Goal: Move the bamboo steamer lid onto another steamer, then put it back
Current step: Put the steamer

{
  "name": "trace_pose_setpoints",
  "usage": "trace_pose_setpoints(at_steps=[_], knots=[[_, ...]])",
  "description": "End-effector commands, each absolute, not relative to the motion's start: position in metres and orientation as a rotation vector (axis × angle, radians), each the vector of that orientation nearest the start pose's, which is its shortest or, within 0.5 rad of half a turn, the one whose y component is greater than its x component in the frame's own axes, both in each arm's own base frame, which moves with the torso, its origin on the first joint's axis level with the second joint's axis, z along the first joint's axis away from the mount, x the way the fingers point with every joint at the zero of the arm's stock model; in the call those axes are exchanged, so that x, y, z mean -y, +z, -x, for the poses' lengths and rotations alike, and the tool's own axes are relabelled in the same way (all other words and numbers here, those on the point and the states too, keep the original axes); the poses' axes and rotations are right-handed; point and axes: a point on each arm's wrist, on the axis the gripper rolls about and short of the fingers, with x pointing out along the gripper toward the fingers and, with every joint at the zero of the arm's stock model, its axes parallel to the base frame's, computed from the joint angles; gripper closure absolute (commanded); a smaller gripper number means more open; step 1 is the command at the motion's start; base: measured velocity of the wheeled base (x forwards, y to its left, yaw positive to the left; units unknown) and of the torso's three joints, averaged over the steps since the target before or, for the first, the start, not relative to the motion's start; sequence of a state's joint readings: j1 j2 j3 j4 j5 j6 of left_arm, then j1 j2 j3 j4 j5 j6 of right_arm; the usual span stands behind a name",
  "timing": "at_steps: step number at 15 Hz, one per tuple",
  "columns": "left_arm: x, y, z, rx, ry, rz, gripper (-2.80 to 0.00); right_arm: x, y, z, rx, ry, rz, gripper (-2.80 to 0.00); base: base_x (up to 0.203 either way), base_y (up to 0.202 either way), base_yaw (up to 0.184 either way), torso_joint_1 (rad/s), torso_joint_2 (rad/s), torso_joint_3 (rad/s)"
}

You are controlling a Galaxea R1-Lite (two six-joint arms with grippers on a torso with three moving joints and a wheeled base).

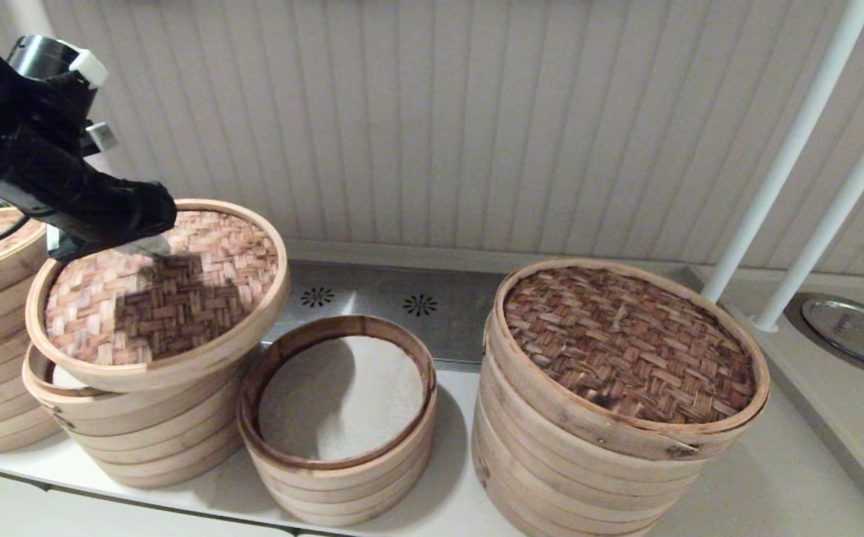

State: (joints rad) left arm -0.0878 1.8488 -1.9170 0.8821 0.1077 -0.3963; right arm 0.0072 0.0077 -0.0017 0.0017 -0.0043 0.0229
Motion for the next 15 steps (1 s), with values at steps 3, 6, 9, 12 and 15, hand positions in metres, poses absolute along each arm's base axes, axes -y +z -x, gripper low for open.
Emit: trace_pose_setpoints(at_steps=[3, 6, 9, 12, 15], knots=[[0.058, 0.303, -0.312, -0.817, 0.096, 0.274, 0.0, 0.0, 0.076, 0.022, -0.009, 0.004, -0.023, 0.0, 0.0, 0.0, 0.0, 0.0, 0.0, 0.0], [0.073, 0.301, -0.308, -0.834, 0.064, 0.274, 0.0, 0.0, 0.076, 0.022, -0.009, 0.004, -0.023, 0.0, 0.0, 0.0, 0.0, 0.0, 0.0, 0.0], [0.087, 0.3, -0.303, -0.856, 0.024, 0.256, 0.0, 0.0, 0.076, 0.022, -0.009, 0.004, -0.023, 0.0, 0.0, 0.0, 0.0, 0.0, 0.0, 0.0], [0.105, 0.296, -0.3, -0.879, -0.013, 0.245, 0.0, 0.0, 0.076, 0.022, -0.009, 0.003, -0.023, 0.0, 0.0, 0.0, 0.0, 0.0, 0.0, 0.0], [0.118, 0.292, -0.298, -0.893, -0.04, 0.227, 0.0, 0.0, 0.076, 0.022, -0.009, 0.004, -0.023, 0.0, 0.0, 0.0, 0.0, 0.0, 0.0, 0.0]])
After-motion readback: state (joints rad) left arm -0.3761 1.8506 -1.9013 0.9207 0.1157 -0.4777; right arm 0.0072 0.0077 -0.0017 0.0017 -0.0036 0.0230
